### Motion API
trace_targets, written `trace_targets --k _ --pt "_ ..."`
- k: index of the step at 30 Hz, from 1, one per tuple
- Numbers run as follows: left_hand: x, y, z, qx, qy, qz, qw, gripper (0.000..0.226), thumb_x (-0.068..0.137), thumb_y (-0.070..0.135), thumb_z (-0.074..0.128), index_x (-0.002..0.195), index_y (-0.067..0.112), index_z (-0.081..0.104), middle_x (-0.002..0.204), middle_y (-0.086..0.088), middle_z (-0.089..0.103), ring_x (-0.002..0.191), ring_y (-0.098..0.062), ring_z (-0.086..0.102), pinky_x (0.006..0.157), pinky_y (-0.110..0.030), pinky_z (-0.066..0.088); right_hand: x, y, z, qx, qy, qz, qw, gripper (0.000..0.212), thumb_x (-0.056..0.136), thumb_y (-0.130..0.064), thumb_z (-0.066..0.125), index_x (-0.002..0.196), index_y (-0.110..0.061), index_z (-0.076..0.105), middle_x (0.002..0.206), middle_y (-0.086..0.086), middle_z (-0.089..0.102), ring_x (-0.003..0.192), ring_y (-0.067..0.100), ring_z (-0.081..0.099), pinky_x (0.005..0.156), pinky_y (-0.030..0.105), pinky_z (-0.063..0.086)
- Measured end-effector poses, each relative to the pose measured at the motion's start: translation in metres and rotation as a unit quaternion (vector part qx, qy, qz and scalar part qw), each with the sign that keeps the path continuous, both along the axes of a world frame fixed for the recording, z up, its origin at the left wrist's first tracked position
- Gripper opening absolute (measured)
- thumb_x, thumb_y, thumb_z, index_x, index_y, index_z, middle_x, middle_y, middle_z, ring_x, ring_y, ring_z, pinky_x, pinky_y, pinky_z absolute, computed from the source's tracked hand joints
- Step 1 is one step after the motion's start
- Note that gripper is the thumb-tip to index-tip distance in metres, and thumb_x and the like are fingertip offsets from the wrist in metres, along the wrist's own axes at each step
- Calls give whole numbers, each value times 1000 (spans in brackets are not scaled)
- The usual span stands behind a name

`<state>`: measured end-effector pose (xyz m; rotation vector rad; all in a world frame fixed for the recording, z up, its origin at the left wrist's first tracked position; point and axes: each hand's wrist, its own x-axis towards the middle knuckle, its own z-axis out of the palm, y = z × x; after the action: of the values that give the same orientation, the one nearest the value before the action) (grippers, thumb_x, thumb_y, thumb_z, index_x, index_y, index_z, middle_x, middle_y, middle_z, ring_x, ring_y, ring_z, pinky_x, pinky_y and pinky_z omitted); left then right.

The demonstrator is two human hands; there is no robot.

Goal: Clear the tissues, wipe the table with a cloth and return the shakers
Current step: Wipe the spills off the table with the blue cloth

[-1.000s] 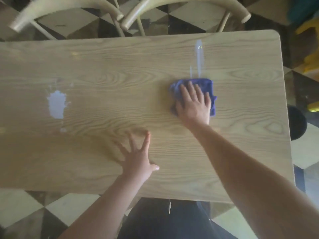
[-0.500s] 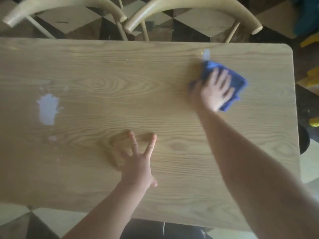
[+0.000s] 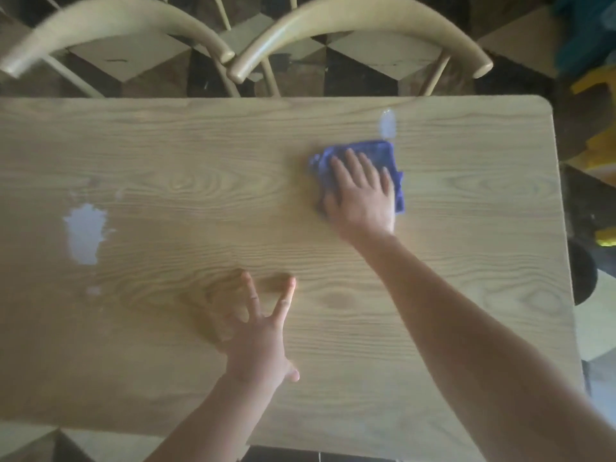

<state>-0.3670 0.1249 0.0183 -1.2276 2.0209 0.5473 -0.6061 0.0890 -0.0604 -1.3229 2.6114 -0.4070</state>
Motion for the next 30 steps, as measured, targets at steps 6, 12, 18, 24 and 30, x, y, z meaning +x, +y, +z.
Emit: trace_targets --k 6,12,18,24,30 --pt "1 -2 -5 -7 4 19 1000 155 46 48 94 124 64 -40 145 -9 -51 140 -58 -4 96 -70 41 -149 63 21 43 -14 -296 954 65 93 -48 28 153 -26 23 164 -1 16 150 21 11 121 51 6" --pt "-4 1 -6 -13 -10 16 1000 157 49 45 94 120 62 -46 143 -12 -53 140 -59 -5 92 -62 47 -116 -32 17 30 -39 -386 921 67 94 -43 33 155 -20 19 165 3 9 152 24 5 120 52 0" --pt "-5 2 -7 -18 -16 9 1000 154 50 44 93 126 62 -40 140 -11 -57 141 -55 -1 94 -63 47 44 -140 15 40 -68 12 997 70 94 -46 35 156 -20 16 165 4 5 152 25 -1 120 52 -4" --pt "-7 0 -4 -8 -37 1 999 122 52 43 92 146 49 16 143 -9 -53 145 -50 0 93 -50 49 159 -114 6 68 -5 313 947 64 96 -50 35 155 -28 21 164 -2 14 151 20 7 121 50 0" --pt "-1 11 -7 -45 5 6 999 142 54 48 90 139 60 -23 152 -8 -41 144 -52 -3 99 -56 45 107 -71 -1 16 1 399 917 65 85 -54 42 145 -31 44 155 -4 38 145 19 31 120 46 14"
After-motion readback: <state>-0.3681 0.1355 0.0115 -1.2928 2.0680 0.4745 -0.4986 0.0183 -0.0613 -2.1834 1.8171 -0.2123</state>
